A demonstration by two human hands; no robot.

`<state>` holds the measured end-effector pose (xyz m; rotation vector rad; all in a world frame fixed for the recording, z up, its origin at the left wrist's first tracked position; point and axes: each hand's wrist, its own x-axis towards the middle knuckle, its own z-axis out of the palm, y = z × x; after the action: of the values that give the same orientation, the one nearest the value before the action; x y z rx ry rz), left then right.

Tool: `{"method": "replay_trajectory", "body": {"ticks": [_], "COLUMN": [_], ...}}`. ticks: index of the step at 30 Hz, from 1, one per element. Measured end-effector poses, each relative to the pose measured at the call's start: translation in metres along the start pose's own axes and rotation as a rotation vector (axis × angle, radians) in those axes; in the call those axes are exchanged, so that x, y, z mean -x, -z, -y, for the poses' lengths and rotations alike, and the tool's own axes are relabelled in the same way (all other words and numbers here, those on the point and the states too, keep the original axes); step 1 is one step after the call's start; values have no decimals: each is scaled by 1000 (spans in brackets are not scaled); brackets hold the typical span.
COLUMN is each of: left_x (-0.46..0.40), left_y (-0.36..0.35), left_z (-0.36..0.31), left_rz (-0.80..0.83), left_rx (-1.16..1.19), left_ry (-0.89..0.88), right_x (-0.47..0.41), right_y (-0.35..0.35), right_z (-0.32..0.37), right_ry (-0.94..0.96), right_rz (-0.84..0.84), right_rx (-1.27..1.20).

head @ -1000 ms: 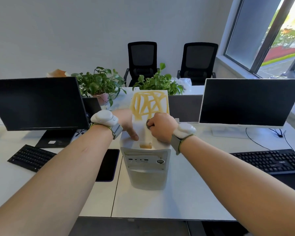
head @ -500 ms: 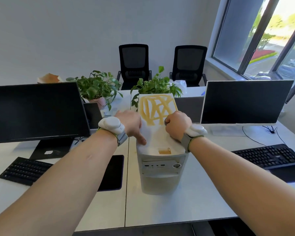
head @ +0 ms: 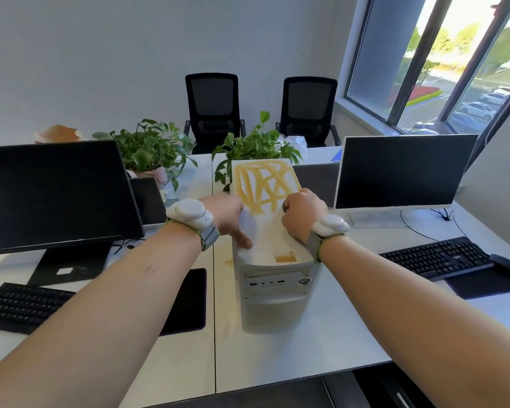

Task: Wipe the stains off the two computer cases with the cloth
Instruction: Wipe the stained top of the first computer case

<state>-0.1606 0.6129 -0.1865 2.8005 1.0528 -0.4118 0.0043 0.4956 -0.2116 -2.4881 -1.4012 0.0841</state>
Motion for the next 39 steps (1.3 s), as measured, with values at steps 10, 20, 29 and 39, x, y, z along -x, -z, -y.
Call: {"method": "replay_trajectory", "body": {"ticks": [10,20,29,39], "left_x": [1,2,9,17], "left_y": [1,1,6,1], "left_z": [-3,-7,-10,-7], "left_rz": [28,37,63,66], "left_rx": [33,49,94,174], "left_ry": [19,49,64,84], "right_x": [13,21,9,14], "right_y": [-13,-16,-18,2], "right_z": [-17,-2,31,-9], "right_ry": [223,356,140,200], "right_rz": [-38,5,4,68], "right_rx": [-155,-224,-108,-44]}}
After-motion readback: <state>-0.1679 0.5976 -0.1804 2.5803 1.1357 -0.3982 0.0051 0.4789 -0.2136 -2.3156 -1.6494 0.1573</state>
